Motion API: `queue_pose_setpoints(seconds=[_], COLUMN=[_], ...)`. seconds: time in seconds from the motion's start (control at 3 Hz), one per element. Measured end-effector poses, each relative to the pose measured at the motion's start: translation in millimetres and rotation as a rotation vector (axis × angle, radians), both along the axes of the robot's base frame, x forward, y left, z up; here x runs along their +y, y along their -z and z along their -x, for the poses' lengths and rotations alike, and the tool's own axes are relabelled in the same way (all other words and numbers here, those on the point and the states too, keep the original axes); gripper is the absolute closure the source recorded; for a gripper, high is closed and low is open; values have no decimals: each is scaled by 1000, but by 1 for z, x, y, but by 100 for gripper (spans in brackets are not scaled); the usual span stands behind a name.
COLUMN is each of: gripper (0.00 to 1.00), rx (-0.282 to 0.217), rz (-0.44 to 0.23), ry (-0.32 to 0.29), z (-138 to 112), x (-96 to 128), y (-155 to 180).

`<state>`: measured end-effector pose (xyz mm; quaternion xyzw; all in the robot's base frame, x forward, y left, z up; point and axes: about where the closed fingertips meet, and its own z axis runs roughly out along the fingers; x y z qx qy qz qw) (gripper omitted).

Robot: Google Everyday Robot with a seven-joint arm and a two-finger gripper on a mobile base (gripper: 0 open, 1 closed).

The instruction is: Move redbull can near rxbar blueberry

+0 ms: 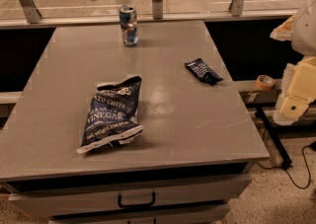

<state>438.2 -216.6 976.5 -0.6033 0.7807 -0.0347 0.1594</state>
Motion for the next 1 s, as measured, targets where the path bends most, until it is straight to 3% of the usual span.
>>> queue_pose_setpoints(seconds=[0.33,0.67,1.0], gripper=[0,0,0], rx=[0,-23,-76], rz=[0,-106,-286], ry=[0,-3,-14], z=[0,-20,-65], x=[0,10,33], y=[0,-2,-2])
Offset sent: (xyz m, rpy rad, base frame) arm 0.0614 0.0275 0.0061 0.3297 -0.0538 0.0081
